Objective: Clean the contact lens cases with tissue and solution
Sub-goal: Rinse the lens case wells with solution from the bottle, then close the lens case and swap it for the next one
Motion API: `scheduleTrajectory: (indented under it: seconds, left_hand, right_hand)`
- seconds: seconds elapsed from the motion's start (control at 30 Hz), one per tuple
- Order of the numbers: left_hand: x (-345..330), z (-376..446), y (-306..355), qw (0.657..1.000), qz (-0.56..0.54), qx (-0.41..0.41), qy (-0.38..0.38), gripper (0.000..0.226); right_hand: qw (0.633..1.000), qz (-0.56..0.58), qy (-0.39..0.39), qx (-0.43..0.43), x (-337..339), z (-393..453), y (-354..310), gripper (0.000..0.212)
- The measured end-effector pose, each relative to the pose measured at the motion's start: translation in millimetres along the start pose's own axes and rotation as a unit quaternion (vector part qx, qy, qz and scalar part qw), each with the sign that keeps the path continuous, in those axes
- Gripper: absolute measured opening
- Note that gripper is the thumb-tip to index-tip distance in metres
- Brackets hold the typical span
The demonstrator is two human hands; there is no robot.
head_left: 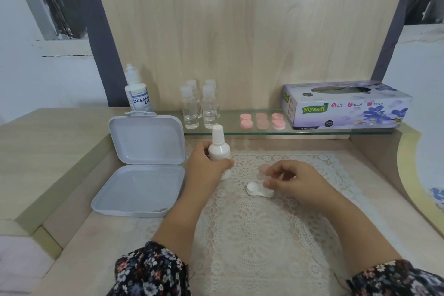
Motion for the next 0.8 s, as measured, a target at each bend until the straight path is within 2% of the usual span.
scheduleTrajectory:
  seconds: [0.1, 0.23, 0.53, 0.63, 0.73, 0.8]
  left_hand:
    - [0, 1, -3, 1.000, 0.014, 0.003, 0.008, 0.047]
    - [0, 2, -6, 0.999, 0.032, 0.009, 0.012, 0.048]
    - [0, 5, -9, 0.998, 0.063, 0.016, 0.020, 0.054]
    - [-3, 0, -5, 0.987, 0.121, -0.049, 0.091, 0.043]
    - [-12, -14, 2, 0.946, 0.177, -0.203, 0.181, 0.019]
    - [-21, -18, 0, 0.929, 0.194, -0.281, 0.141, 0.009]
  right_hand:
    - [0.998, -0.041, -0.035, -0.020, -1, -3, -1, 0.026]
    - [0.995, -0.091, -0.047, -0.021, -2, -1, 0, 0.033]
    - [0.992, -0.118, -0.047, -0.005, -2, -2, 0, 0.016]
    - [0.992, -0.121, -0.046, -0.007, -1, -2, 1, 0.014]
    - [0.991, -0.123, -0.048, -0.010, 1, -2, 3, 0.012]
    - [0.992, -0.119, -0.049, -0.014, 1, -2, 3, 0.012]
Point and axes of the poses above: each hand's wrist, its own z-axis towards the middle knuckle, its own x-axis out of the back of the hand, y = z × x, the point moved 1 cm from there along z, towards the middle knuckle, and after that the axes turned 15 degrees about -y, right-handed, at the moved point
